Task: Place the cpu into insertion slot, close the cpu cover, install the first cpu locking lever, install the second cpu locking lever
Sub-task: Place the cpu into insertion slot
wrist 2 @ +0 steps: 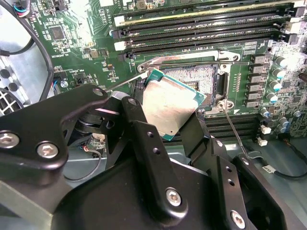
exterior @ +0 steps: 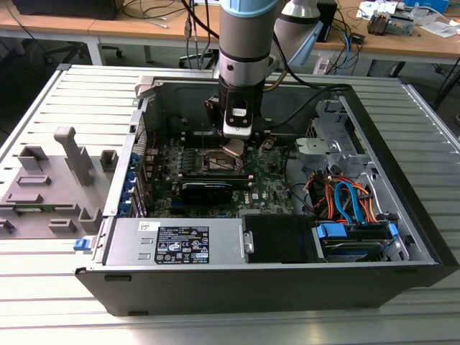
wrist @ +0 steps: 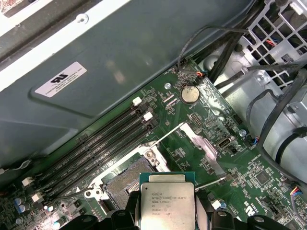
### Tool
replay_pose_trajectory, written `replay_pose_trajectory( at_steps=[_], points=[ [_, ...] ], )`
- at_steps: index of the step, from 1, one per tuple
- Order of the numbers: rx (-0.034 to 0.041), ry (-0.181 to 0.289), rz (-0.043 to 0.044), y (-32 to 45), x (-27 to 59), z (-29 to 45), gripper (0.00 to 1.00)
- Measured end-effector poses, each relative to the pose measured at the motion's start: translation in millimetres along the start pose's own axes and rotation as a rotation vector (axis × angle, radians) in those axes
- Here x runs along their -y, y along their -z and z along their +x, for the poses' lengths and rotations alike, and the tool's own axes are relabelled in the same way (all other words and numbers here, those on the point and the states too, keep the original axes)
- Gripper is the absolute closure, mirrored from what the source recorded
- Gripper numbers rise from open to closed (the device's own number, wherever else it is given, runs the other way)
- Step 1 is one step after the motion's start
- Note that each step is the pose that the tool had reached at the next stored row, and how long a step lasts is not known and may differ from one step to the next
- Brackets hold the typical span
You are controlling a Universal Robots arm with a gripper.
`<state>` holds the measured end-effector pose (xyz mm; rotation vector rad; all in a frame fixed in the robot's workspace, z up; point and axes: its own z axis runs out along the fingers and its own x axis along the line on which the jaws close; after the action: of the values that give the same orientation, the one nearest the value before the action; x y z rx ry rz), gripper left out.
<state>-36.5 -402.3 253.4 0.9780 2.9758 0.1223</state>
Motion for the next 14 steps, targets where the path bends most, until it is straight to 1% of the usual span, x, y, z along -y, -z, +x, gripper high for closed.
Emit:
replay_pose_trajectory(
  at_steps=[14],
  points=[
    [0.0011,-0.014,-0.0003,0.0,0.0,0.0,0.45]
  ],
)
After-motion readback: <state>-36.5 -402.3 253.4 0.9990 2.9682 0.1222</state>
